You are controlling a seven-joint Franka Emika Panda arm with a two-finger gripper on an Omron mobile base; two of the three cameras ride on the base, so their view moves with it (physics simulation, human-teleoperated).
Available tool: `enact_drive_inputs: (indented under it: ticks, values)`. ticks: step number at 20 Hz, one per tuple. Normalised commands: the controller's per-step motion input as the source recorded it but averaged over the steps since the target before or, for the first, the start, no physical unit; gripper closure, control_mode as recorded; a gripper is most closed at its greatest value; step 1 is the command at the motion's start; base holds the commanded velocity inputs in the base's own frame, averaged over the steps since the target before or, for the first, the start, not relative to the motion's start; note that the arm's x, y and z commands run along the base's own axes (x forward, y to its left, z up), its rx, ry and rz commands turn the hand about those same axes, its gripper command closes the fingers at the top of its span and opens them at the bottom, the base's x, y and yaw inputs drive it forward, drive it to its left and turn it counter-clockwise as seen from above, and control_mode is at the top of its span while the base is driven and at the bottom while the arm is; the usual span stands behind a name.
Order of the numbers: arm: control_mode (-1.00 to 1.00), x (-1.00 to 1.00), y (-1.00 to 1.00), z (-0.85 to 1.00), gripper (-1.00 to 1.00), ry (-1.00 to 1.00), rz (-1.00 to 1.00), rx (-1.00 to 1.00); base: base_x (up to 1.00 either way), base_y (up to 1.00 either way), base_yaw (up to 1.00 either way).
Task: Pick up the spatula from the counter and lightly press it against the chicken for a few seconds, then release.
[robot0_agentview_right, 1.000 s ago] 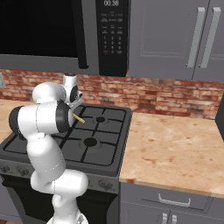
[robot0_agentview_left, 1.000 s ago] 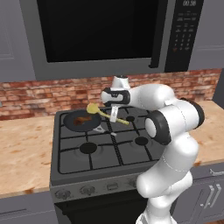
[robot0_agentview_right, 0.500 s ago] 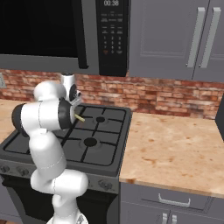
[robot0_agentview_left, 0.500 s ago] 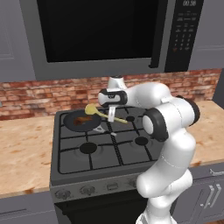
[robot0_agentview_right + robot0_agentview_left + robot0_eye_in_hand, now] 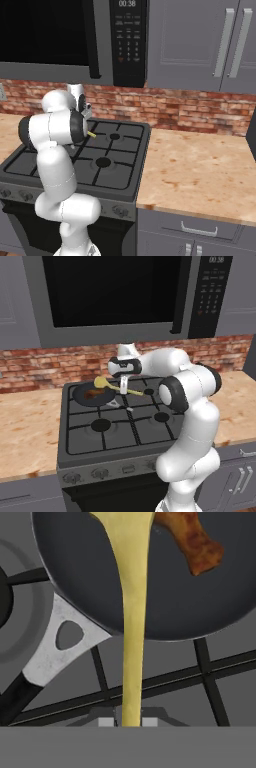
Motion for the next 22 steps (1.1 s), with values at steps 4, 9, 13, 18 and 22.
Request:
enact_drive_inputs:
  ticks: [4, 9, 13, 18, 22]
  values:
    - [-1.0, 0.13, 0.0, 0.0, 1.0, 0.02, 0.0, -0.06, 0.0, 0.0, 0.0]
    - [-1.0, 0.12, 0.0, 0.0, 1.0, 0.01, 0.0, -0.05, 0.0, 0.0, 0.0]
    - [-1.0, 0.06, 0.0, -0.01, 1.0, 0.0, 0.0, -0.04, 0.0, 0.0, 0.0]
    - [-1.0, 0.08, 0.01, -0.04, 1.0, 0.0, 0.0, -0.04, 0.0, 0.0, 0.0]
    - [-1.0, 0.1, 0.03, -0.11, 1.0, 0.01, 0.0, -0.03, 0.0, 0.0, 0.0]
